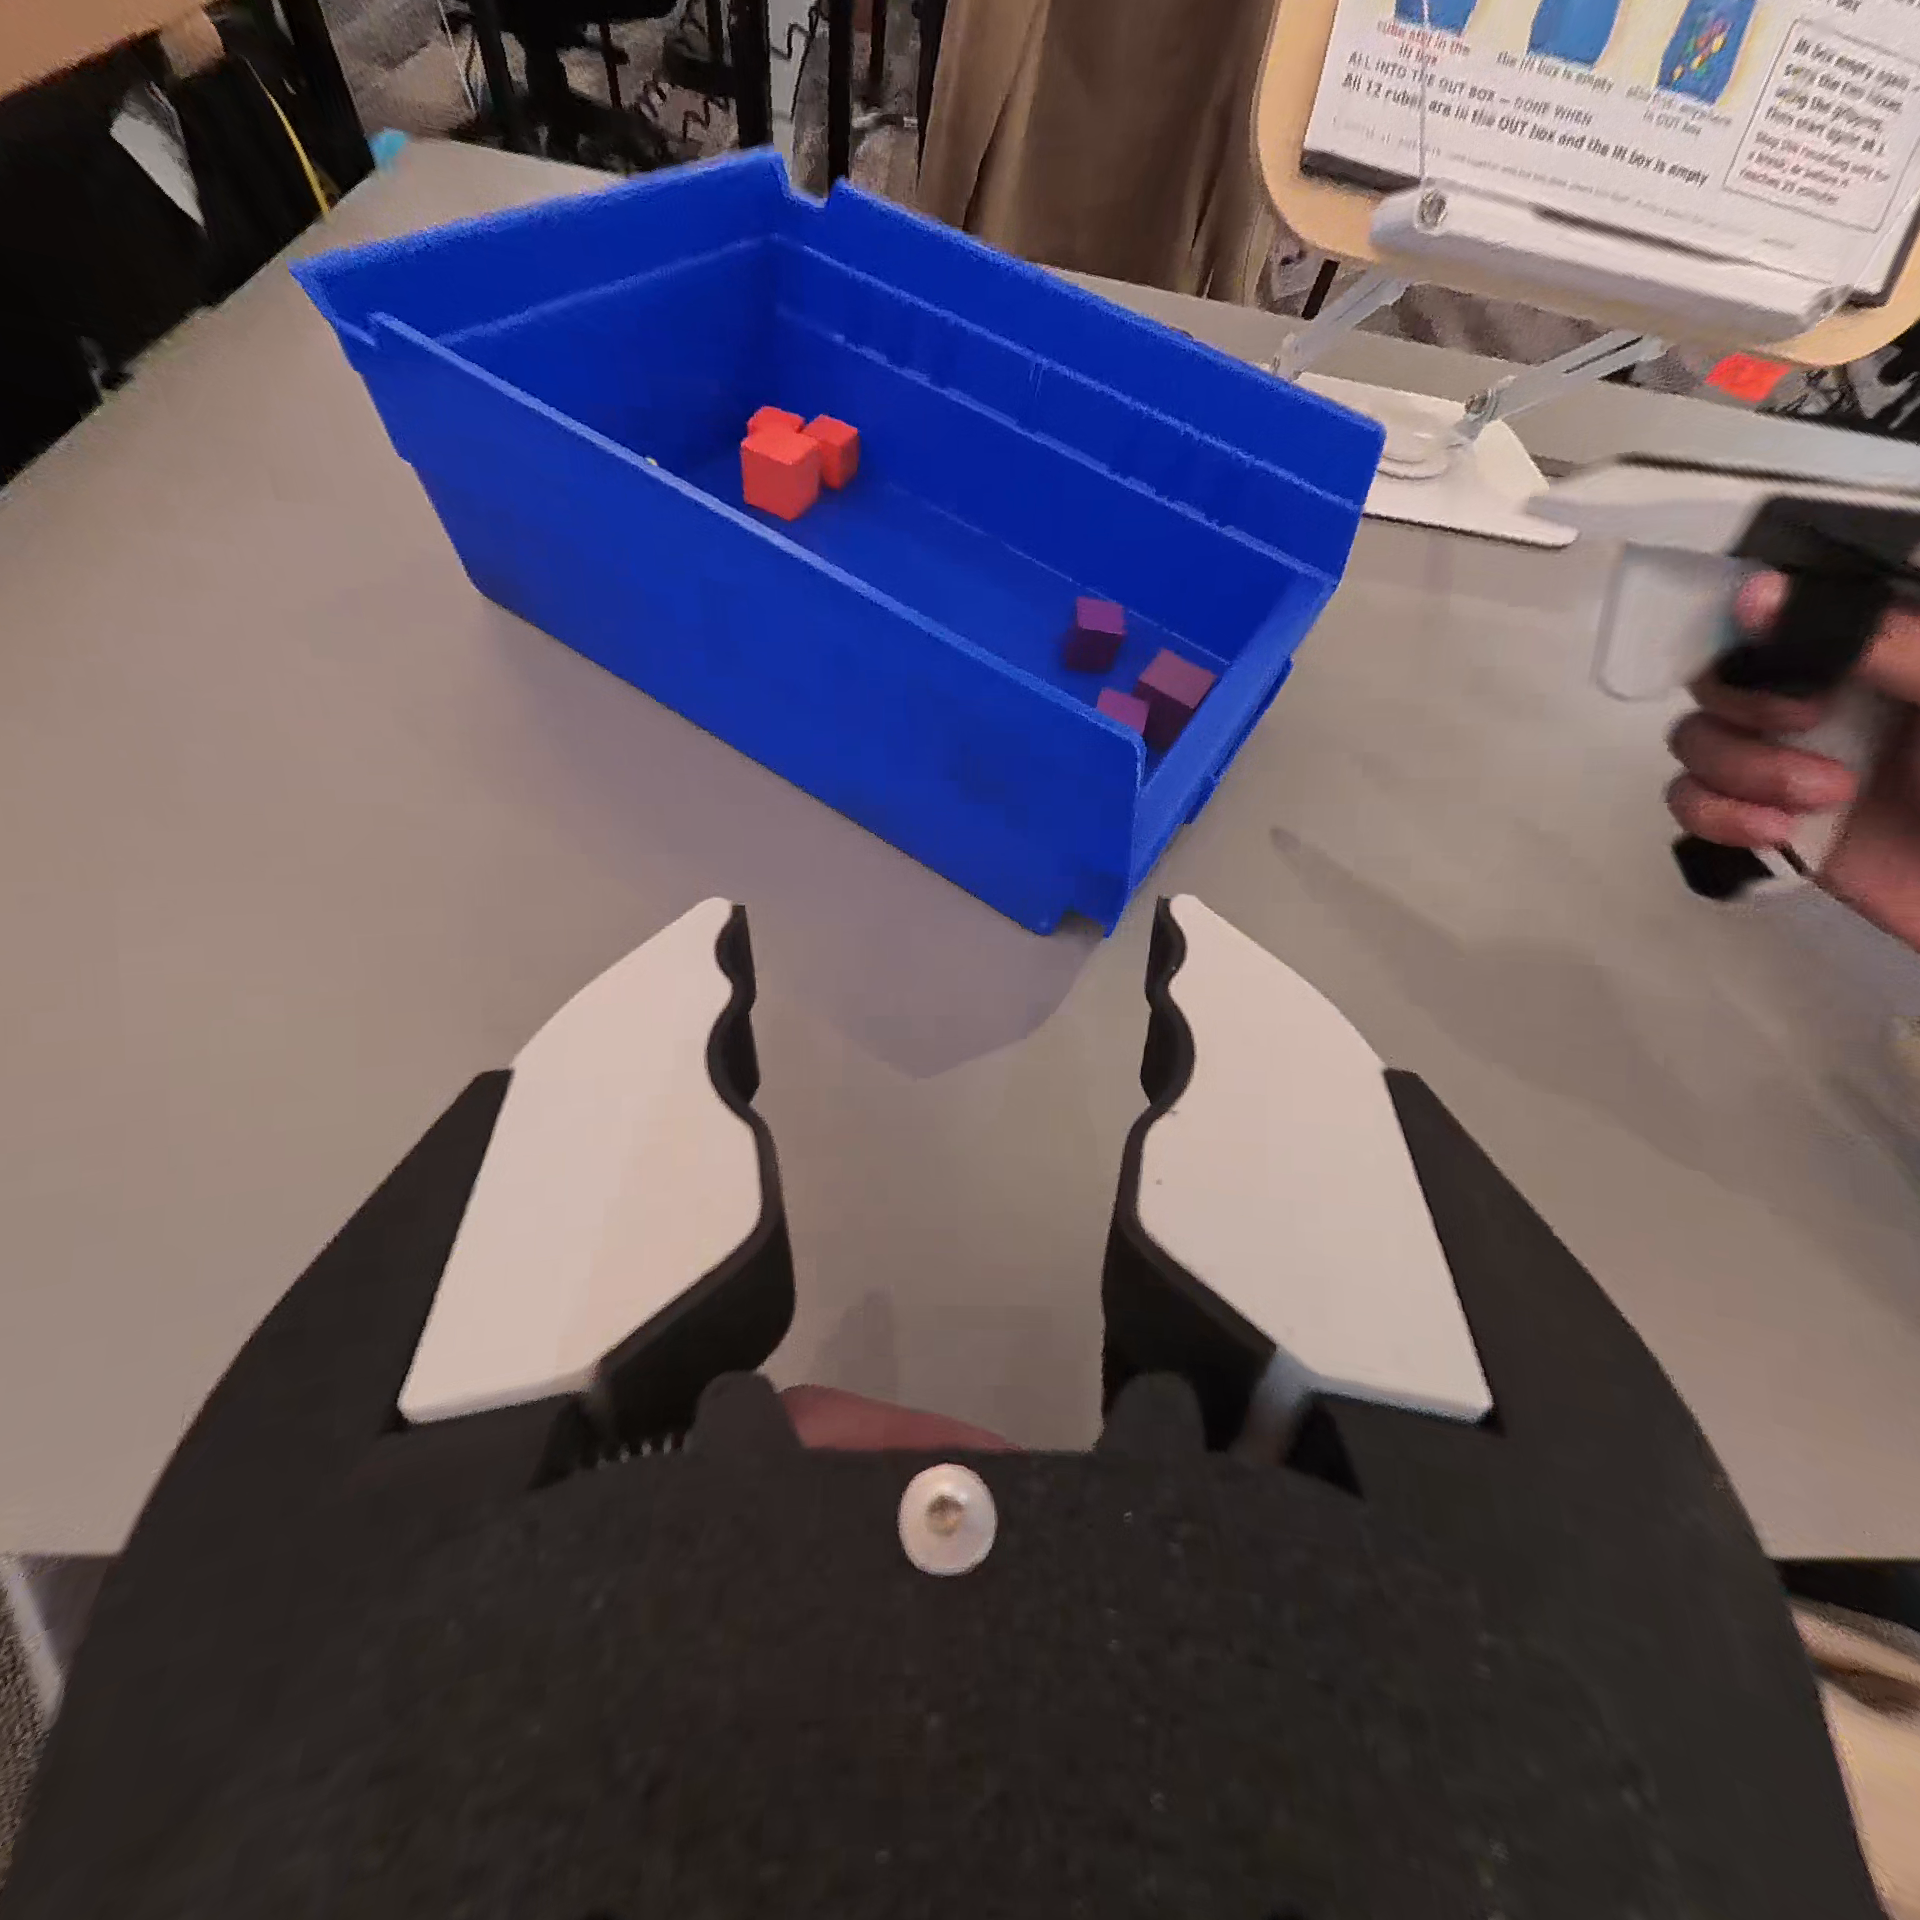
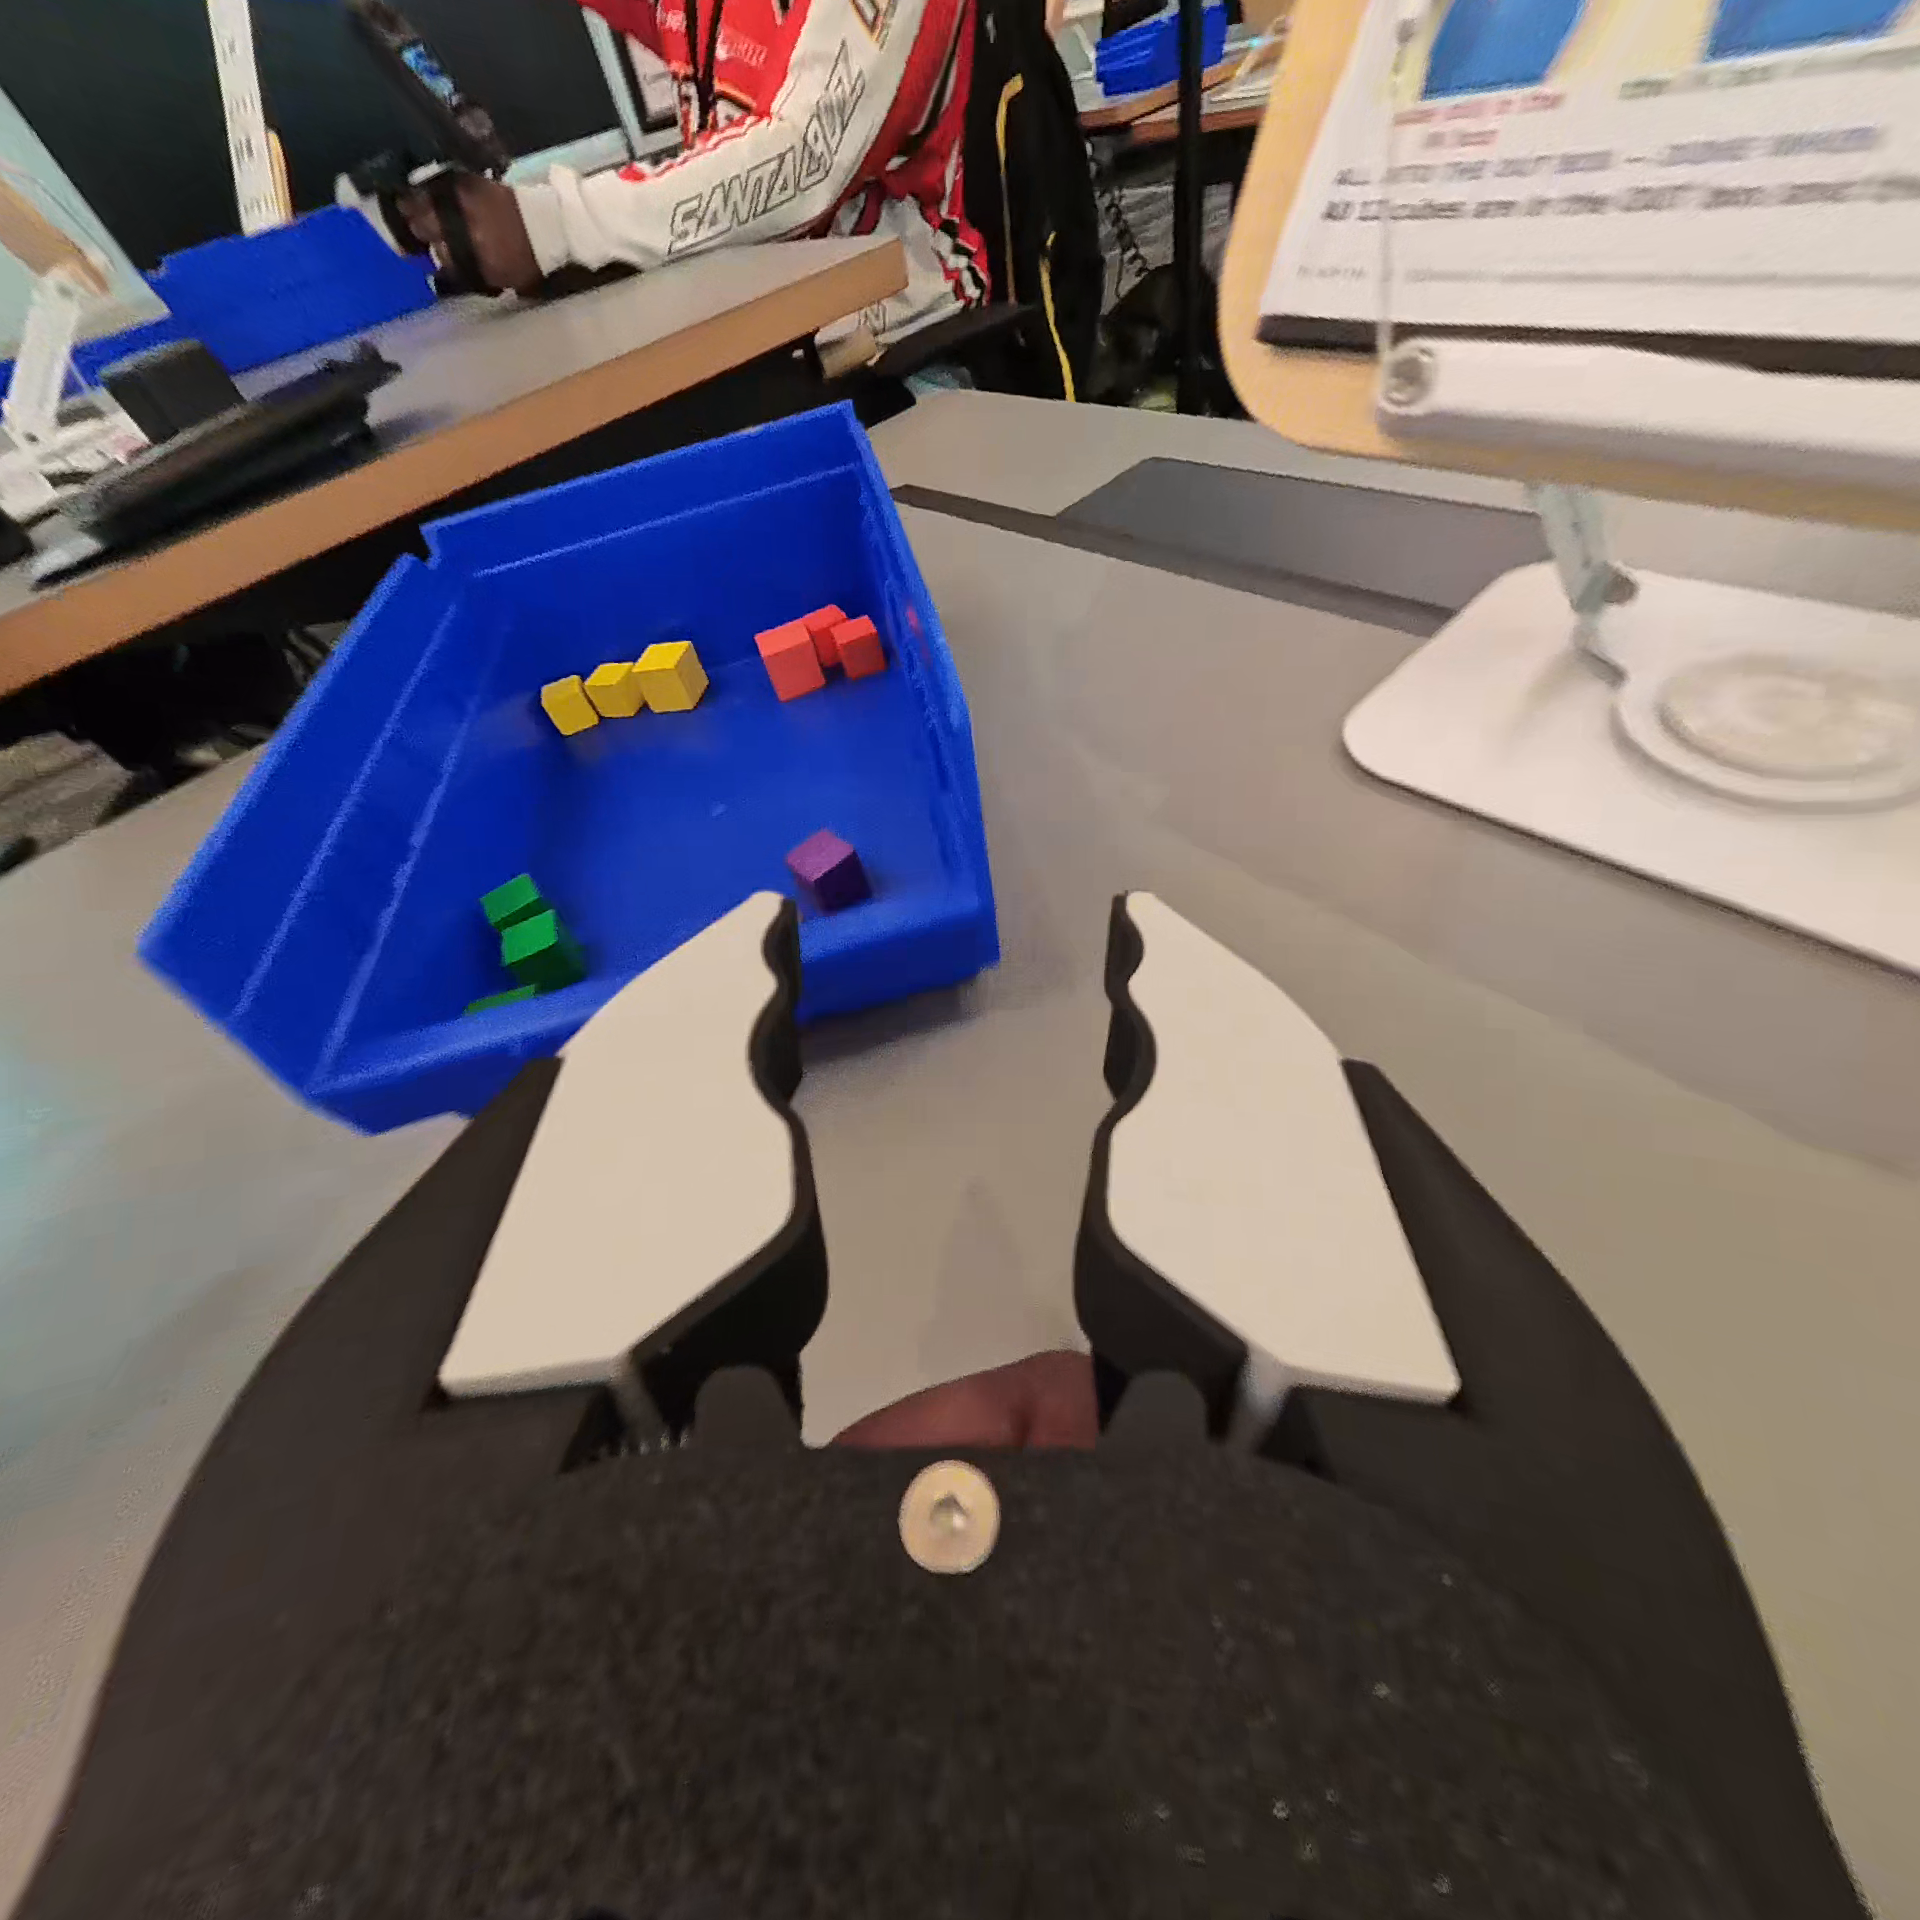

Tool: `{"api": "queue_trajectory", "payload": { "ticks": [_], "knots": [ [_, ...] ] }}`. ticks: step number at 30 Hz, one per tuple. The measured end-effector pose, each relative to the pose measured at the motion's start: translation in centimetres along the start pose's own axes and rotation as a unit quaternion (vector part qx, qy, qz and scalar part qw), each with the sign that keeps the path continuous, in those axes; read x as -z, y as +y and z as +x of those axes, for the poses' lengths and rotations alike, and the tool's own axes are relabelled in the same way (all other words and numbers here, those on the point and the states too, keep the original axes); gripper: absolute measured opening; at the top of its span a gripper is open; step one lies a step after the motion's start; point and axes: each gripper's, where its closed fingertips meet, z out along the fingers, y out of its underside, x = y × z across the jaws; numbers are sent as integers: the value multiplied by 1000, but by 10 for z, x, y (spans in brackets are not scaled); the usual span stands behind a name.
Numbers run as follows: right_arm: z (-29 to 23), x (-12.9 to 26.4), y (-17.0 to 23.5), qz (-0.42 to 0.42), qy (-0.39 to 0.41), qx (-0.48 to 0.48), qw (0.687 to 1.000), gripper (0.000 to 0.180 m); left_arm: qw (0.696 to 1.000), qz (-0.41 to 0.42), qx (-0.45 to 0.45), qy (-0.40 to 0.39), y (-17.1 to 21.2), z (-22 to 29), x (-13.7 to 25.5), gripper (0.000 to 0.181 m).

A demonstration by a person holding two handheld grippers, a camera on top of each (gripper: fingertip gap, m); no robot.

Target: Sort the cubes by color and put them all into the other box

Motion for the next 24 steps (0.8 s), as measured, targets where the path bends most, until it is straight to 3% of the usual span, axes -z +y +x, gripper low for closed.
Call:
{"api": "queue_trajectory", "payload": {
  "ticks": [4,6,9,11,14,18,21,24],
  "knots": [
    [-4,-71,7,-69,-12,17,997,63,1000,-22,-1,9,9,9,-20,73],
    [-14,-92,22,-112,-27,6,993,56,1000,-27,0,3,13,8,-34,71],
    [-9,-102,26,-88,36,19,995,42,999,-37,20,10,7,11,-62,67],
    [-6,-97,26,-67,72,-13,995,15,999,-46,27,10,2,15,-82,64],
    [-25,-85,33,-54,94,-42,993,7,996,-51,0,-69,-1,-5,-100,79],
    [-70,-58,50,-24,151,-57,987,4,990,-39,-14,-132,-5,-56,-92,47],
    [-102,-44,58,1,192,-75,979,5,991,-39,31,-124,-9,-92,-85,5],
    [-133,-46,64,11,204,-104,973,7,992,-49,10,-114,-14,-118,-86,5]
  ]
}}
